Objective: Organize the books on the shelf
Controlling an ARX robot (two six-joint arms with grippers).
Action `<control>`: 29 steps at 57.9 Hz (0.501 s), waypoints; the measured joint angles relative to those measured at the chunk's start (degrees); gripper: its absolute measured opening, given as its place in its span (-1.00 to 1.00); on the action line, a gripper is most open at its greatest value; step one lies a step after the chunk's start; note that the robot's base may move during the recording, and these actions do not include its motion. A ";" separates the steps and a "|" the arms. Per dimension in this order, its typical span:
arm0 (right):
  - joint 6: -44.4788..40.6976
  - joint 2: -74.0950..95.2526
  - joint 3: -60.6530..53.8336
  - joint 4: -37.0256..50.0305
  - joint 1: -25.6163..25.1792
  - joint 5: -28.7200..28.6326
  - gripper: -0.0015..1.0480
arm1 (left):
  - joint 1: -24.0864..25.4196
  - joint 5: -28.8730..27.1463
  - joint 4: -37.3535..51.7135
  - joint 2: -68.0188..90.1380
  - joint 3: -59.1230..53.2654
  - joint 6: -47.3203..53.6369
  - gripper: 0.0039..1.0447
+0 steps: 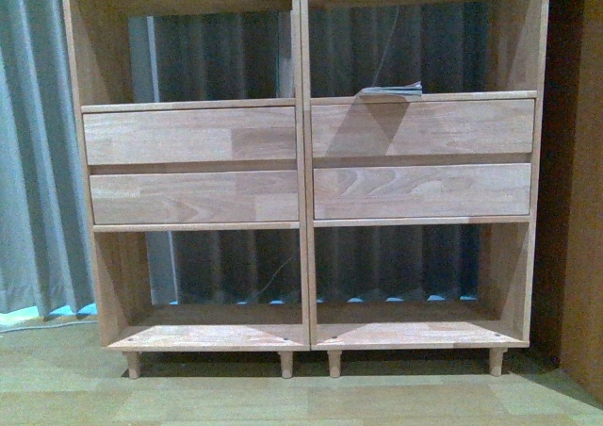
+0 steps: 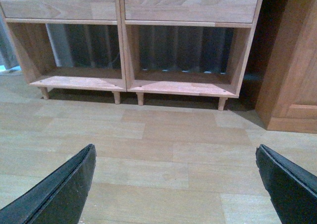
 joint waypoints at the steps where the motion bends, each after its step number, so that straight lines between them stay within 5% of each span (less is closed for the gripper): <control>1: 0.00 0.00 0.00 0.00 0.00 0.00 0.86 | 0.00 0.00 0.00 0.00 0.00 0.00 0.86; 29: 0.00 0.00 0.00 0.00 0.00 0.00 0.86 | 0.00 0.00 0.00 0.00 0.00 0.00 0.86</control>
